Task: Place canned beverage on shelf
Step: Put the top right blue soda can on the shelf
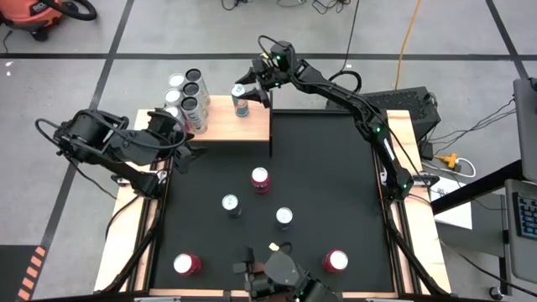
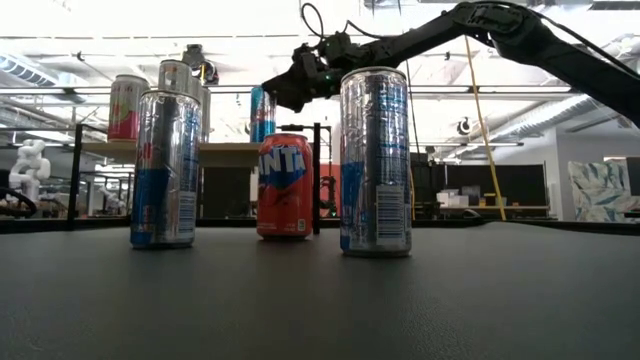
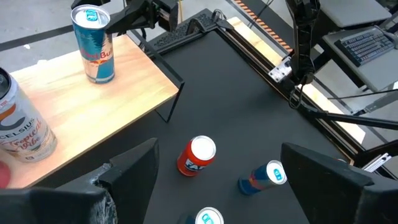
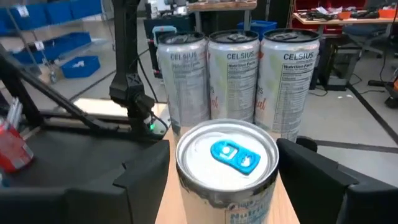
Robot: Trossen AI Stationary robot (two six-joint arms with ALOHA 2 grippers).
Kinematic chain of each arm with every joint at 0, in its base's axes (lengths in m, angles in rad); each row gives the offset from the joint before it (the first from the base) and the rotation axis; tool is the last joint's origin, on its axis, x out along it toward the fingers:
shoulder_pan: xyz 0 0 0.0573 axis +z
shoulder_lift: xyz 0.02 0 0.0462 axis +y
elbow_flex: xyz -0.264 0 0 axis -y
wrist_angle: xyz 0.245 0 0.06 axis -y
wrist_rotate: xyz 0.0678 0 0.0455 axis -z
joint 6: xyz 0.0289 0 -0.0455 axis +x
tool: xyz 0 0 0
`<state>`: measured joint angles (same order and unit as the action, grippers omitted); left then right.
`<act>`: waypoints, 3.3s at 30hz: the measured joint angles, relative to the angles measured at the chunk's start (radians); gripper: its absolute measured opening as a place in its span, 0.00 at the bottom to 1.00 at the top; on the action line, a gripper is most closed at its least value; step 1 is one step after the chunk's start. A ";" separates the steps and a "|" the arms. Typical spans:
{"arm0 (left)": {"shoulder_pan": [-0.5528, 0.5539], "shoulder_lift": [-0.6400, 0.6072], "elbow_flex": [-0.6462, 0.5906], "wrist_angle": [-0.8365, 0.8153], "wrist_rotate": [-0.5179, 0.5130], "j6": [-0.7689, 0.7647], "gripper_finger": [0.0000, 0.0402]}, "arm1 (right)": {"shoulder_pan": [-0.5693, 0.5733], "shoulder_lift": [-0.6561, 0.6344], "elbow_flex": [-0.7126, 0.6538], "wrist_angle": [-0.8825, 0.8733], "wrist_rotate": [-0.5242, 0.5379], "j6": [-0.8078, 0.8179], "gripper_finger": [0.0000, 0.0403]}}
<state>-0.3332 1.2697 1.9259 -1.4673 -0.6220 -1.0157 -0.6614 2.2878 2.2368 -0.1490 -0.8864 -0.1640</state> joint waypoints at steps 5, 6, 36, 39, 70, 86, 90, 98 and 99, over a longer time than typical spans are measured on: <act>0.000 0.000 0.000 0.000 0.000 0.000 0.84 | 0.003 -0.042 0.000 -0.017 0.105 0.088 0.67; 0.000 0.000 0.000 0.000 0.000 0.000 0.84 | 0.008 -0.057 0.000 -0.026 0.149 0.090 0.68; 0.000 0.000 0.000 -0.008 -0.015 0.011 0.84 | 0.164 -0.088 -0.001 -0.303 0.625 0.171 0.77; 0.000 0.000 0.000 -0.008 -0.014 0.010 0.84 | 0.165 -0.079 -0.002 -0.278 0.623 0.175 0.74; 0.000 0.000 0.000 -0.007 0.011 0.001 0.84 | 0.035 -0.006 -0.002 0.031 0.177 0.150 0.50; 0.000 0.000 0.000 0.001 0.020 -0.002 0.84 | 0.033 -0.006 -0.002 0.039 0.174 -0.030 0.50; 0.000 0.000 0.000 0.002 0.021 -0.002 0.84 | 0.033 -0.006 -0.002 0.001 0.174 -0.058 0.51; 0.000 0.000 0.000 0.003 0.021 -0.003 0.84 | 0.033 -0.006 -0.002 -0.020 0.177 -0.059 0.60; 0.000 0.000 0.000 0.003 0.021 -0.003 0.84 | 0.033 -0.006 -0.002 -0.020 0.178 -0.059 0.61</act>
<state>-0.3332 1.2701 1.9259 -1.4641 -0.6006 -1.0187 -0.6285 2.2814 2.2353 -0.1688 -0.7084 -0.2230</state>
